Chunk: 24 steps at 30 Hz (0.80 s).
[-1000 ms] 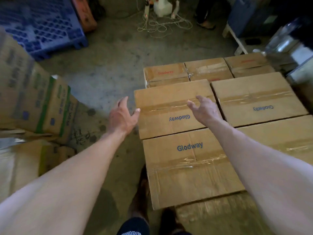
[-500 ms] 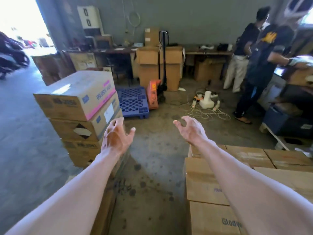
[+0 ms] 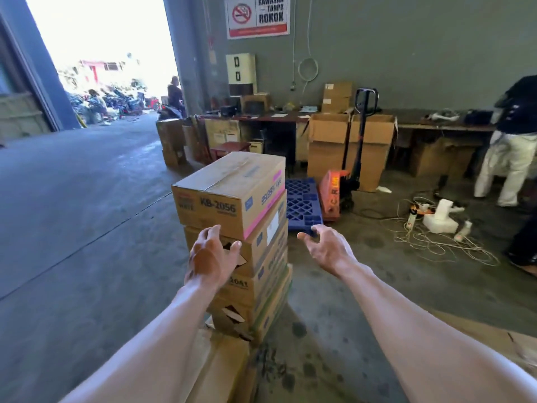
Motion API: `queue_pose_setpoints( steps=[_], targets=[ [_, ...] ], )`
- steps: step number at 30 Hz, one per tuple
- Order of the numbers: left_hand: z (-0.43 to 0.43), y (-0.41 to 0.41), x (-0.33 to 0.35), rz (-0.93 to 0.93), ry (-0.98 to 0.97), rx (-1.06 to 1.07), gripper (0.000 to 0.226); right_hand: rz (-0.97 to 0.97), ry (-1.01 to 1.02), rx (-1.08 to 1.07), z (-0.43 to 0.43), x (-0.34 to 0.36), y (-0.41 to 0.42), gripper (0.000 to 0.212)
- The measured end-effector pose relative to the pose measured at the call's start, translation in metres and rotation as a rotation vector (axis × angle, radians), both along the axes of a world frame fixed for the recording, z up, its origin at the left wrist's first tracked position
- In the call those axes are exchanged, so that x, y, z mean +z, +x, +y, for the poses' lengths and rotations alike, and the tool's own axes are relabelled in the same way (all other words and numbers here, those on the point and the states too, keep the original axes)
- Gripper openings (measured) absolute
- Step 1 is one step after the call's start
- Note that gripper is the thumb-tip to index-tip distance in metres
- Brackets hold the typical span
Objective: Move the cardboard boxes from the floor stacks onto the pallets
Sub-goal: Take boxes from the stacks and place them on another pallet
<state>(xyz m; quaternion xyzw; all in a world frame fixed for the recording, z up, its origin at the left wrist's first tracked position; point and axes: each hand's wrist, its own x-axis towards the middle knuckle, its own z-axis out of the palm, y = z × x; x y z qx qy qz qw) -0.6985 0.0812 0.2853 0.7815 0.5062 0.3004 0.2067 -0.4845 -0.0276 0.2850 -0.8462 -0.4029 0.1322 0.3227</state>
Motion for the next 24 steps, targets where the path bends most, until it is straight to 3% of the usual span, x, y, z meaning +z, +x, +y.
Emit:
queue_pose_setpoints(
  steps=[8,20,24],
  targets=[
    [0.078,0.069,-0.007,-0.069,0.044,0.121,0.068,-0.039,0.01,0.107,0.111,0.011,0.077,0.059],
    [0.21,0.209,-0.002,-0.171,-0.005,0.546,0.083,-0.074,0.025,0.299,0.302,0.039,0.245,0.043],
    [0.25,0.217,-0.015,-0.205,-0.054,0.625,0.091,-0.075,0.056,0.32,0.361,0.033,0.265,0.065]
  ],
)
